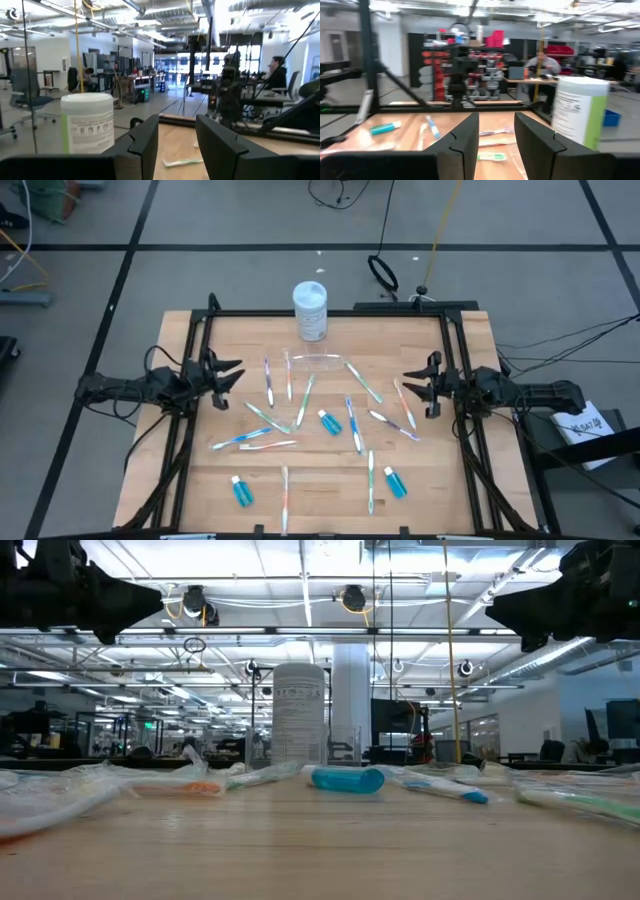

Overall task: Pick & Place toothbrushing station
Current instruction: Put the green toothbrush into the transparent organizer

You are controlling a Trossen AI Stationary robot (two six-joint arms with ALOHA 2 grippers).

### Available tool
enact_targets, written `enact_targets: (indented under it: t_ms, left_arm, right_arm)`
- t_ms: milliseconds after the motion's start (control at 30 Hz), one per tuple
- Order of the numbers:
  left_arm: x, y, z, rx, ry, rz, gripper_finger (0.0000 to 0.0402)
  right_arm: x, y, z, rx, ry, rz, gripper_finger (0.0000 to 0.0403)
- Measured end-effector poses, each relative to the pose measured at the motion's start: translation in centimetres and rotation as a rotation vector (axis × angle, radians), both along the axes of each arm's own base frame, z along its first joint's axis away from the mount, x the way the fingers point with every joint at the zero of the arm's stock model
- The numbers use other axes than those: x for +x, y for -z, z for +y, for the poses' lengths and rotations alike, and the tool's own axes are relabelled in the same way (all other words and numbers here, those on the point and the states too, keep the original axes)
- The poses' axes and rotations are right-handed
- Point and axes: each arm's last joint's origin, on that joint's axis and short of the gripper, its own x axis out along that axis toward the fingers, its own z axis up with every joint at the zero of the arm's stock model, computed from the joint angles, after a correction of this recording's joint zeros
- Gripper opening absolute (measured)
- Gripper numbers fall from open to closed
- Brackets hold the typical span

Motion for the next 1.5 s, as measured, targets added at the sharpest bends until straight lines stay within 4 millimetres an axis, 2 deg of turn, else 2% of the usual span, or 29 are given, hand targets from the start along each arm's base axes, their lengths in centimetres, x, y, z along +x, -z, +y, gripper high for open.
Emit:
enact_targets:
  t_ms: [400,567,700,900,1167,1367,1433,1500]
  left_arm:
    - [2.1,-1.3,0.0,-0.042,-0.065,0.148,0.0138]
    - [3.6,-2.3,-0.1,-0.016,-0.068,0.222,0.0138]
    - [5.0,-3.2,-0.3,-0.008,-0.069,0.272,0.0138]
    - [7.7,-4.5,-0.6,0.003,-0.056,0.365,0.0138]
    - [11.6,-6.7,-1.8,0.099,0.004,0.647,0.0138]
    - [13.9,-8.2,-2.8,0.271,0.062,0.972,0.0138]
    - [14.6,-9.1,-3.0,0.263,0.061,1.015,0.0138]
    - [15.0,-9.5,-3.1,0.174,0.059,1.072,0.0138]
  right_arm:
    - [2.6,0.0,-0.1,0.024,0.015,-0.004,0.0116]
    - [4.0,1.5,-0.1,0.018,0.018,0.145,0.0116]
    - [5.9,0.2,-0.1,0.017,0.018,0.168,0.0116]
    - [8.7,-0.6,-0.2,0.003,0.019,0.245,0.0116]
    - [12.1,-1.0,-0.2,-0.039,0.019,0.311,0.0116]
    - [13.0,-0.7,-0.2,-0.068,0.019,0.344,0.0116]
    - [13.0,-0.7,-0.2,-0.074,0.019,0.347,0.0116]
    - [13.0,-0.7,-0.2,-0.076,0.019,0.345,0.0116]
